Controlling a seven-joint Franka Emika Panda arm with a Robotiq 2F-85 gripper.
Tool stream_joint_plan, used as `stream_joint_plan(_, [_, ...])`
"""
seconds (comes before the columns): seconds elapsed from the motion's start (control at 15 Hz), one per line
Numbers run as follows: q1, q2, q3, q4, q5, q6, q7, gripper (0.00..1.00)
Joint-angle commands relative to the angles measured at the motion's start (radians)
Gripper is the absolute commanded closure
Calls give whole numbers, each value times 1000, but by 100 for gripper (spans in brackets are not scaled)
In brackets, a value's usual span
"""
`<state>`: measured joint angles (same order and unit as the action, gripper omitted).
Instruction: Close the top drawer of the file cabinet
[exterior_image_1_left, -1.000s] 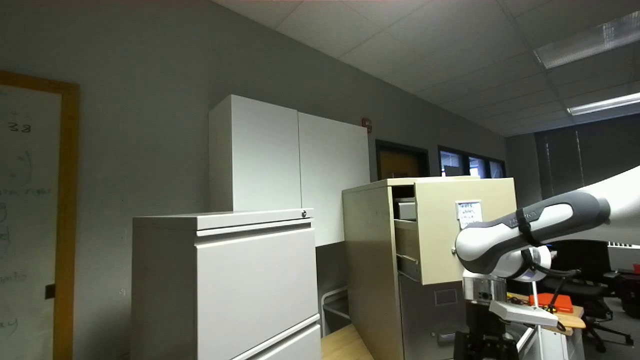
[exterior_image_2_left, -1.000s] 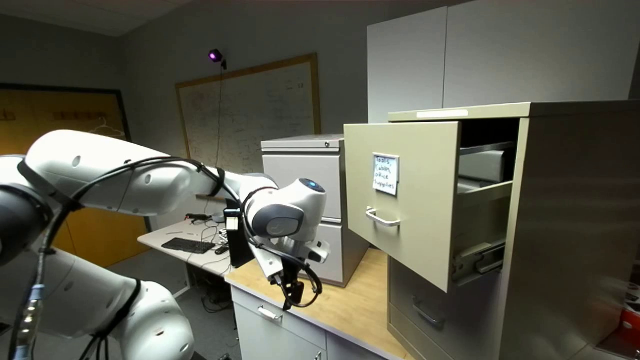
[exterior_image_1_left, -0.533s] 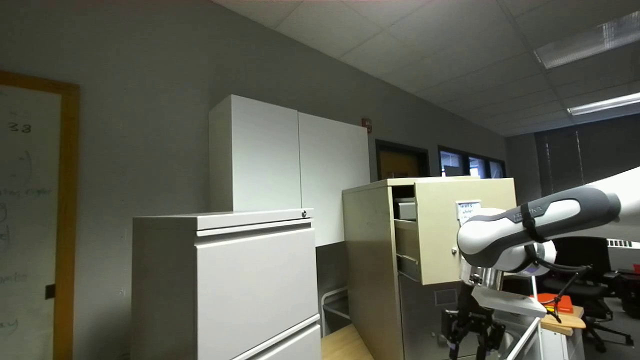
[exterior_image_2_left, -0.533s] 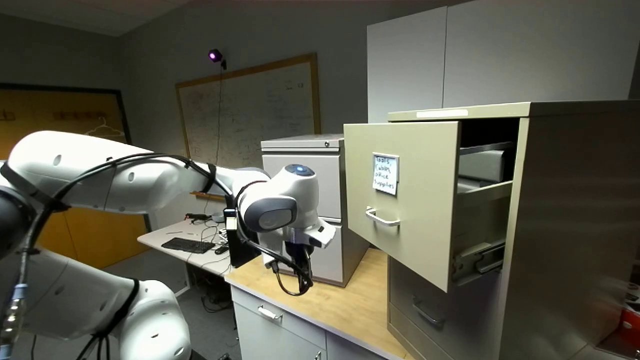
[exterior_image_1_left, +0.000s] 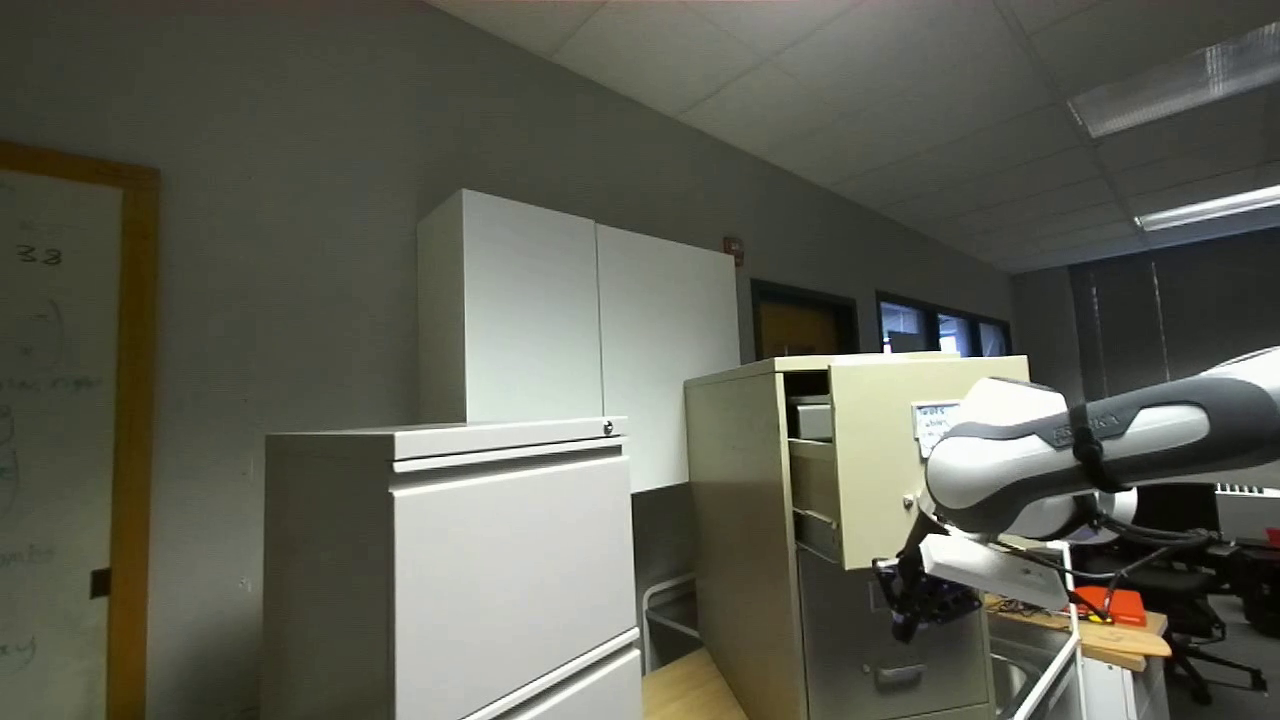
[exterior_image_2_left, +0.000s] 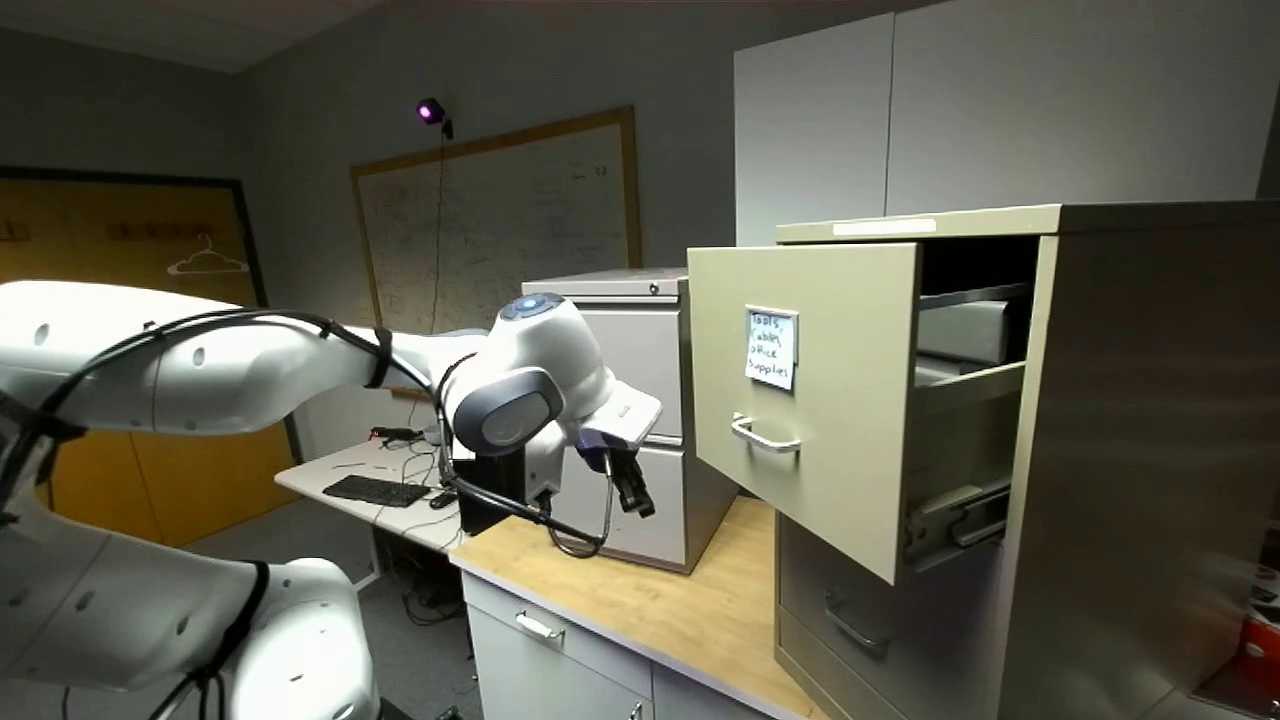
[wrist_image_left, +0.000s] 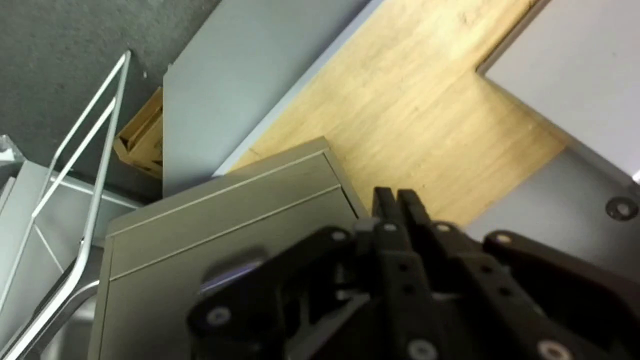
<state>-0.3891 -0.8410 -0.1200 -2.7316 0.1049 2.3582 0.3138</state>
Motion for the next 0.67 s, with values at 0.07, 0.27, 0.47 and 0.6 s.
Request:
stream_joint_plan(0.07, [-63, -68, 75, -46, -16, 211, 107, 100])
stream_joint_plan(0.27, [-118, -80, 128, -67, -20, 377, 157, 100])
stream_joint_plan(0.47, [-193, -41, 186, -44, -27, 523, 183, 100])
stream_joint_plan(0.6, [-245, -21, 224, -42, -21, 598, 185, 100])
